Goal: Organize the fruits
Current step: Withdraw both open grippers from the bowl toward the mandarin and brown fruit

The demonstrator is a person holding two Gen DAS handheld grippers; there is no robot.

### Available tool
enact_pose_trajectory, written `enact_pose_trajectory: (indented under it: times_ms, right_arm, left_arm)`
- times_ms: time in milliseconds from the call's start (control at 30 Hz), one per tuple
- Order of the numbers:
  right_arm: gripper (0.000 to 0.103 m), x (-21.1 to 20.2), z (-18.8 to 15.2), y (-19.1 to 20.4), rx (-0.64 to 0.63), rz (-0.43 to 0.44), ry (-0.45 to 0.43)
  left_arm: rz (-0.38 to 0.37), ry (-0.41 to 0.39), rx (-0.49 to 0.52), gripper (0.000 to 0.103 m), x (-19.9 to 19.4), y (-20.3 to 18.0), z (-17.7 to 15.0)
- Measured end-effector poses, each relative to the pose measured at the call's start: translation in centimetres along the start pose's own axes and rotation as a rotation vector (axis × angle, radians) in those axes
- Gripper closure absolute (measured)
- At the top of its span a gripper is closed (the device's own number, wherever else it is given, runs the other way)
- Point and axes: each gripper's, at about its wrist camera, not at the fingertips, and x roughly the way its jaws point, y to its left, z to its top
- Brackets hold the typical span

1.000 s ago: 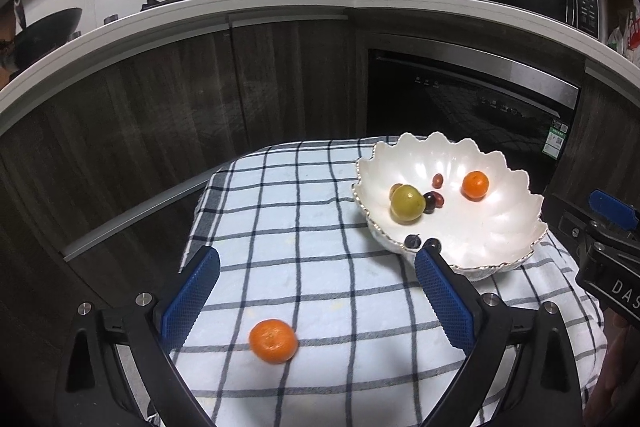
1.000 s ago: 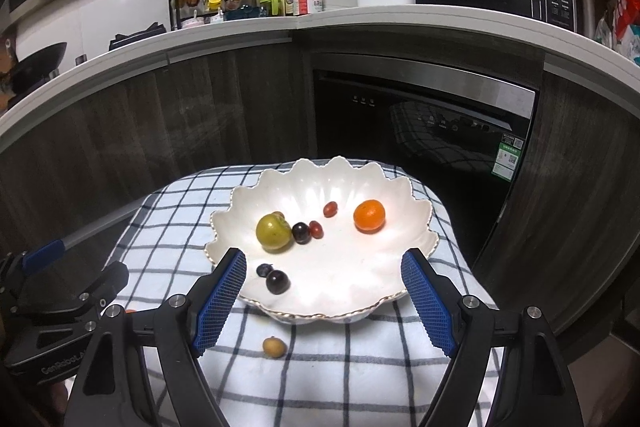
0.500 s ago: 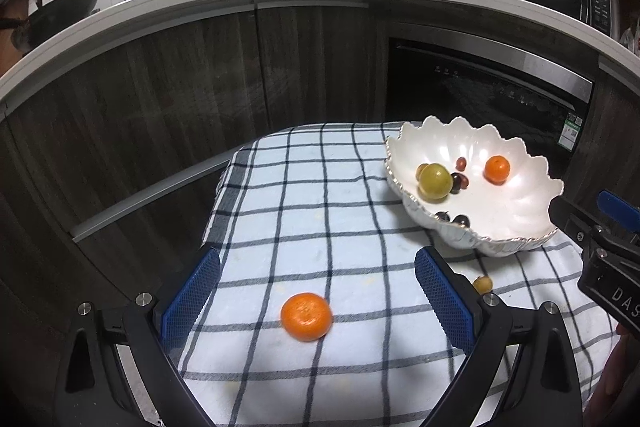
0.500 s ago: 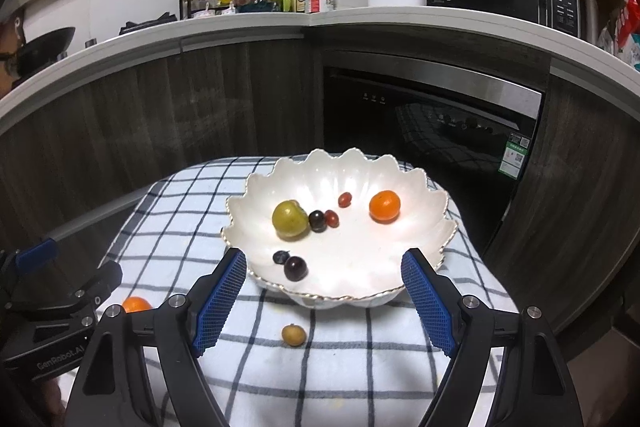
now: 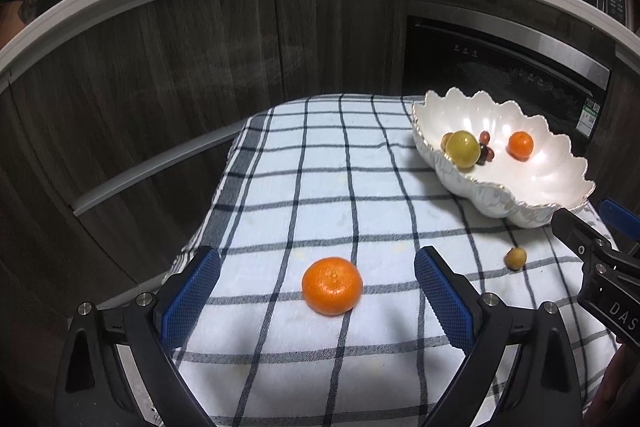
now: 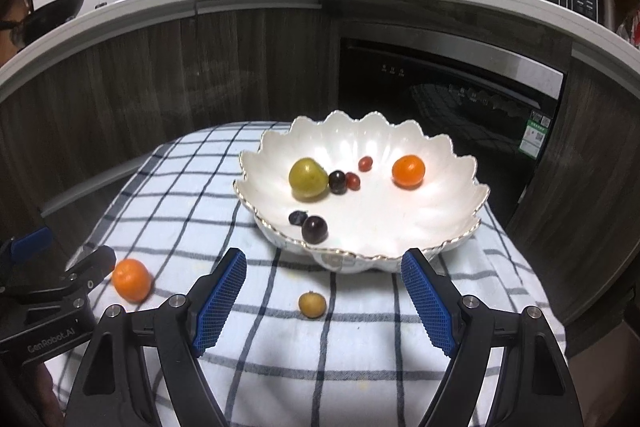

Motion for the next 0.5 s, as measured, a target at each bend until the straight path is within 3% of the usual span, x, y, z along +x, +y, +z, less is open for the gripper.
enact_pose_trajectory:
  times_ms: [333,500]
  right_arm:
    - [0.024,2.4,-1.7,0.3,-0.017,0.017,0.049]
    - [0.042,3.8,-2.3,0.3,-0.019,0.033,0.087]
  left_arm:
    - [0.008,0.029,-0.01,0.006,2.0,-0.2,-1.4]
    - [0.011,0.048,-0.008,0.011,3.1,-0.4,-2.0]
